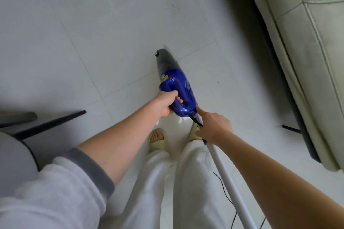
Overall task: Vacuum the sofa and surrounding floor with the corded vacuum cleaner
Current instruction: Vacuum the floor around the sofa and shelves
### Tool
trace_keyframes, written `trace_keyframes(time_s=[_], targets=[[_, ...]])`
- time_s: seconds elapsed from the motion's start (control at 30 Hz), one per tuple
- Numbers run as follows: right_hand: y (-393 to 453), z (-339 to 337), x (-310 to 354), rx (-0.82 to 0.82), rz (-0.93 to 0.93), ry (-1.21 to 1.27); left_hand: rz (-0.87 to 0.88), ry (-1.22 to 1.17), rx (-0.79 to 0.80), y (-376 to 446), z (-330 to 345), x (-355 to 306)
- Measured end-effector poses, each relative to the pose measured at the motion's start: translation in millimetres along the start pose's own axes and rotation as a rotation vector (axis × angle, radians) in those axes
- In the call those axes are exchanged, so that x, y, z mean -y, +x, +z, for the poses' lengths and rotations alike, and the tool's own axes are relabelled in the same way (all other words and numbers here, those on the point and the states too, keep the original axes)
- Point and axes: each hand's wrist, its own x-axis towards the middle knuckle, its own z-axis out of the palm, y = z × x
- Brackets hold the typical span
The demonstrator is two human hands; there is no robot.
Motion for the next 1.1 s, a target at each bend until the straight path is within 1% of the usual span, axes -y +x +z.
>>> trace_keyframes(time_s=[0.1,0.23,0.37,0.63,0.87,0.97,1.1], targets=[[6,-10,-17,0.007,-0.001,0.02,-0.018,-0.033,-0.02,-1,17,-3],[15,-25,-48,-0.031,-0.031,0.006,-0.026,-0.075,-0.029,-2,48,-12],[18,-53,-90,-0.014,-0.057,-0.023,-0.054,-0.128,-0.018,-6,92,-17],[24,-75,-153,-0.03,0.027,-0.04,-0.053,-0.067,0.005,-3,162,-25],[19,-80,-173,-0.035,0.067,0.02,-0.04,-0.031,0.023,-5,195,-37],[22,-82,-175,-0.034,0.085,0.047,-0.032,-0.044,0.035,-4,199,-40],[24,-85,-164,-0.042,0.081,-0.036,-0.012,-0.119,-0.003,0,191,-39]])
